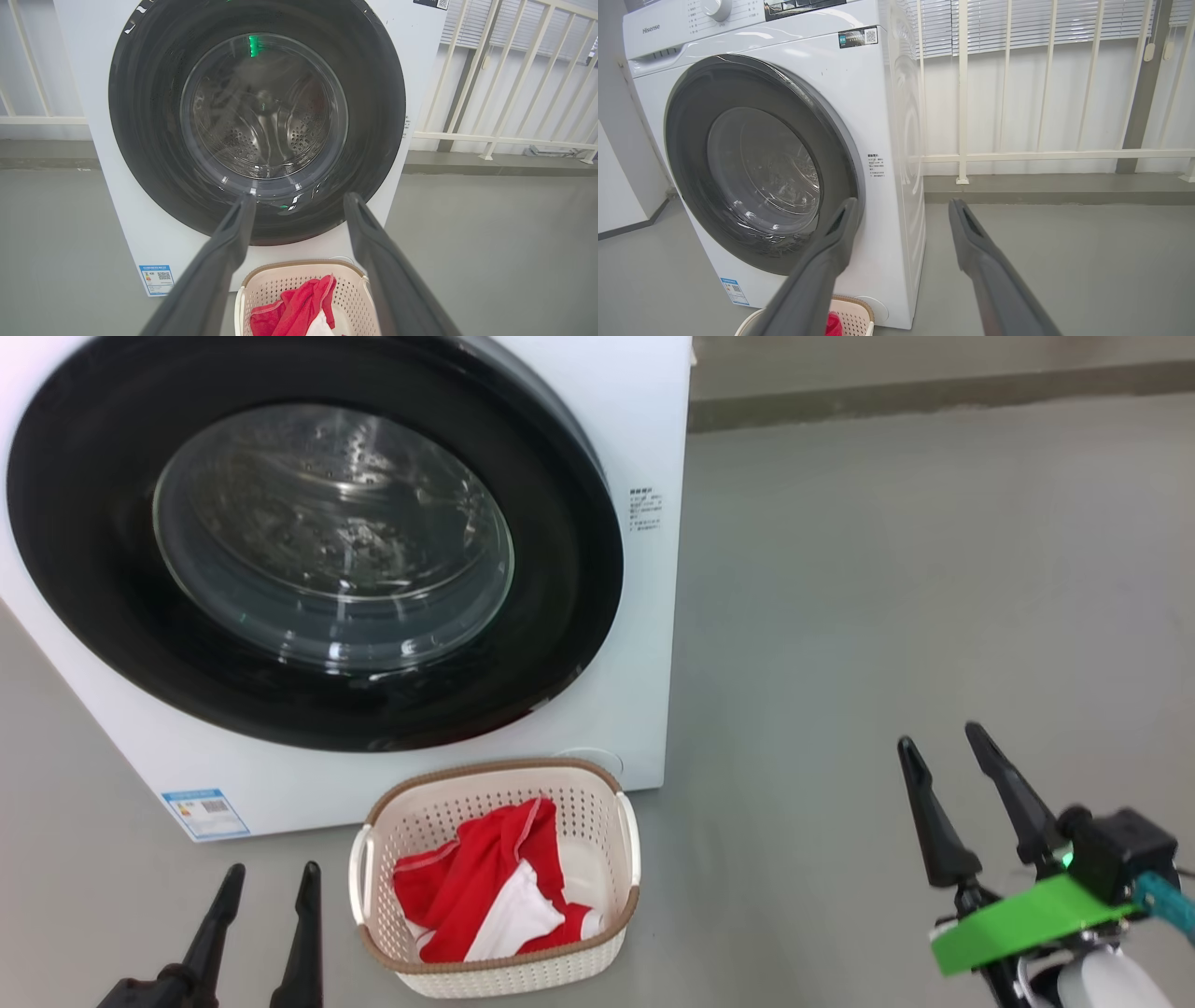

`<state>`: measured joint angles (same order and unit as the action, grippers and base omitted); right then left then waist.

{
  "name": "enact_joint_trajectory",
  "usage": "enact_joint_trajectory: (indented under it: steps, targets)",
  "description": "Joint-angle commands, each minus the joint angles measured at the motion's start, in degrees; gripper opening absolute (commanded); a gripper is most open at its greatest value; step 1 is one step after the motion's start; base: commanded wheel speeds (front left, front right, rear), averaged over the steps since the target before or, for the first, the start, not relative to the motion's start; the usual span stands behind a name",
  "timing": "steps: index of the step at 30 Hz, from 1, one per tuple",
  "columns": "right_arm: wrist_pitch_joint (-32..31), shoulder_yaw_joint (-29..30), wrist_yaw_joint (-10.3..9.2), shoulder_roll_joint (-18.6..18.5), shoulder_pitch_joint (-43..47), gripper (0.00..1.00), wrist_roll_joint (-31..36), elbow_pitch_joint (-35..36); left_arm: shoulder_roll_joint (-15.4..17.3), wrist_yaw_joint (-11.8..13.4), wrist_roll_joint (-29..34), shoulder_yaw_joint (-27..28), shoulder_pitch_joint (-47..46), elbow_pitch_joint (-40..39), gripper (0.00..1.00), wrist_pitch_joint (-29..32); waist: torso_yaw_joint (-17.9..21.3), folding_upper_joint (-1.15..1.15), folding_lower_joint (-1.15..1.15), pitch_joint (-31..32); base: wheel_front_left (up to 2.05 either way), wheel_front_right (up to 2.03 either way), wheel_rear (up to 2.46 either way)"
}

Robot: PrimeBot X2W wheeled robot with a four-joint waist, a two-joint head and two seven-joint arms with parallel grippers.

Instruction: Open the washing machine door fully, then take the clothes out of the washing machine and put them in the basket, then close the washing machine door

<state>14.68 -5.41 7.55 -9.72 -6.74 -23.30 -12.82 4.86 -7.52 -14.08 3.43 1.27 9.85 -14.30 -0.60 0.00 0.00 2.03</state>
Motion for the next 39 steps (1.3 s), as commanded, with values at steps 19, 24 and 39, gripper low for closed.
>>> enact_joint_trajectory:
  steps: [19,24,39]
  targets:
    - [0.3,2.6,-0.06,2.5,6.6,1.0,2.7,4.8,1.4,0.0,0.3,3.3,2.0,-1.6,1.0,-0.7,-0.1,0.0,0.0,3.4,0.0,0.0,0.0]
    - [0.0,3.1,0.0,3.1,7.8,0.0,2.2,3.0,0.1,0.0,0.3,1.5,2.6,0.1,0.0,0.1,-0.1,0.0,0.0,3.4,0.0,0.0,0.0]
    - [-2.2,3.7,-0.01,4.1,8.1,0.0,-4.8,0.5,-1.0,0.0,-7.3,1.5,1.8,2.7,0.0,2.3,0.0,0.0,0.01,2.9,0.0,0.0,0.0]
